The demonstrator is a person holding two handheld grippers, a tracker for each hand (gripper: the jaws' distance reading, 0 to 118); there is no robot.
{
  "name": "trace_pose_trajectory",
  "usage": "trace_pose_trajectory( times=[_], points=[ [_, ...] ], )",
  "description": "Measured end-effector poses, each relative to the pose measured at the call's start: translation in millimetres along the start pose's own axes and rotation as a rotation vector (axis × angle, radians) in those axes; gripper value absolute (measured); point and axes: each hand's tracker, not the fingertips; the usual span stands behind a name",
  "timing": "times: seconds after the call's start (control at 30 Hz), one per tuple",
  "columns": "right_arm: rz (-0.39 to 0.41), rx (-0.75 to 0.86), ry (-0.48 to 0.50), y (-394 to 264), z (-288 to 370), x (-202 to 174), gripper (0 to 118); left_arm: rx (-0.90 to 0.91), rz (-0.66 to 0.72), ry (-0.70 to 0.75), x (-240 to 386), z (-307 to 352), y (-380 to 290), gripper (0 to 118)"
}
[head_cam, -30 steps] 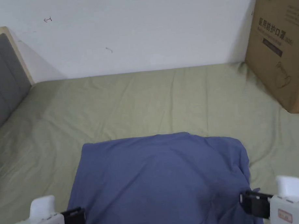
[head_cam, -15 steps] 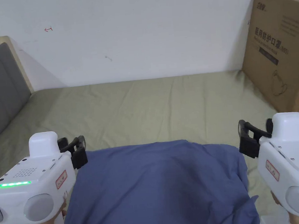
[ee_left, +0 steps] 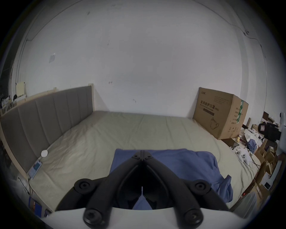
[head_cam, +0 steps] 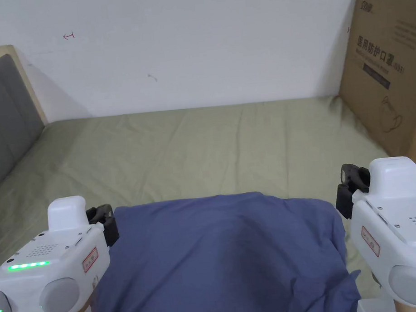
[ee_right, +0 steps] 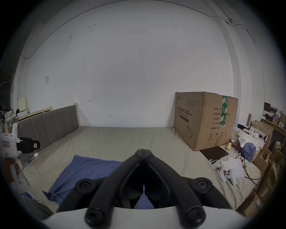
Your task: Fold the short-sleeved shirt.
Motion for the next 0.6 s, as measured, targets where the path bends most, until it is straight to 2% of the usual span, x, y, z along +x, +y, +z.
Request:
trace_pose_trajectory(
  times=[0.27,0.3,0.33,0.37,0.4,0.43,0.47,0.6],
  points=[
    [0.009,-0.037,0.020,-8.2,-5.2,1.8,0,-0.225,0.096,0.059,-67.3,2.0,-49.4,2],
    [0.005,-0.041,0.024,-9.4,-6.2,2.0,0,-0.260,0.112,0.070,-75.4,1.4,-56.9,11],
    [0.000,-0.047,0.029,-10.7,-7.3,2.1,0,-0.299,0.130,0.084,-82.2,2.0,-64.2,26],
    [-0.005,-0.052,0.034,-12.5,-8.4,2.8,0,-0.328,0.152,0.083,-88.3,1.9,-72.1,50],
    [-0.009,-0.054,0.038,-13.8,-9.4,2.8,0,-0.371,0.163,0.077,-92.9,0.4,-79.1,83],
    [-0.012,-0.056,0.041,-15.3,-10.5,2.3,0,-0.410,0.177,0.068,-97.2,-0.8,-87.8,99],
    [-0.011,-0.060,0.043,-16.3,-11.5,1.5,0,-0.439,0.184,0.056,-100.3,-2.0,-95.6,105],
    [-0.020,-0.078,0.047,-21.4,-13.8,-0.5,0,-0.544,0.141,0.088,-99.3,-4.5,-123.5,105]
  ],
)
